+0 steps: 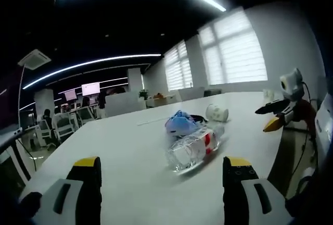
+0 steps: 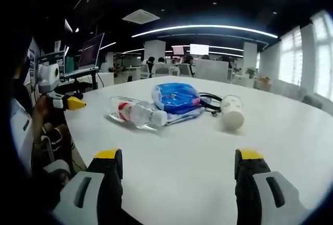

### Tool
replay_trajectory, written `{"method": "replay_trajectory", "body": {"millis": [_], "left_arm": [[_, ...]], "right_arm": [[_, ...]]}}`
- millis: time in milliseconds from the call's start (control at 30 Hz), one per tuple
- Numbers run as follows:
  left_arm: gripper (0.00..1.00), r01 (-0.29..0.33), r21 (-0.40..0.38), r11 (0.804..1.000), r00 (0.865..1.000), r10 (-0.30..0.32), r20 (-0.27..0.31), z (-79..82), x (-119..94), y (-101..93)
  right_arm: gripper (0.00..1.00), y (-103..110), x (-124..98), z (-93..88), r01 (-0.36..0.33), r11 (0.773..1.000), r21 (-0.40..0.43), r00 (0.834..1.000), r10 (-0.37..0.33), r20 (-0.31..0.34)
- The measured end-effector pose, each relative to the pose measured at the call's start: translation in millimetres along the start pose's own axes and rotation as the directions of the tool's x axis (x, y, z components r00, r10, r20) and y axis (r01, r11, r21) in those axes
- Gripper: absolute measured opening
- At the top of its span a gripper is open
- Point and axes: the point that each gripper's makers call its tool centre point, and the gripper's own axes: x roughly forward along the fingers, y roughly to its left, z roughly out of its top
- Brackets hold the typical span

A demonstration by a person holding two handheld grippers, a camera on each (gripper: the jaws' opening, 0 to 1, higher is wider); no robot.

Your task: Arrange the tabletop items into an orderly group along one side of the table until the central work area is clear of visible clutter.

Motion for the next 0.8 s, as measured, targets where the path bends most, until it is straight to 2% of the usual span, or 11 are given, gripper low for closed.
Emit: {"method": "replay_trajectory", "body": {"millis": [800], "left_arm": [[0.97, 0.013, 0.056, 0.998, 1.0, -0.013, -0.001, -0.9, 3.1, -6.8]], "right_arm": [[0.85, 2.8, 2.9, -1.7, -0.011, 1.0, 0.007, 1.0, 0.01, 0.005]]}}
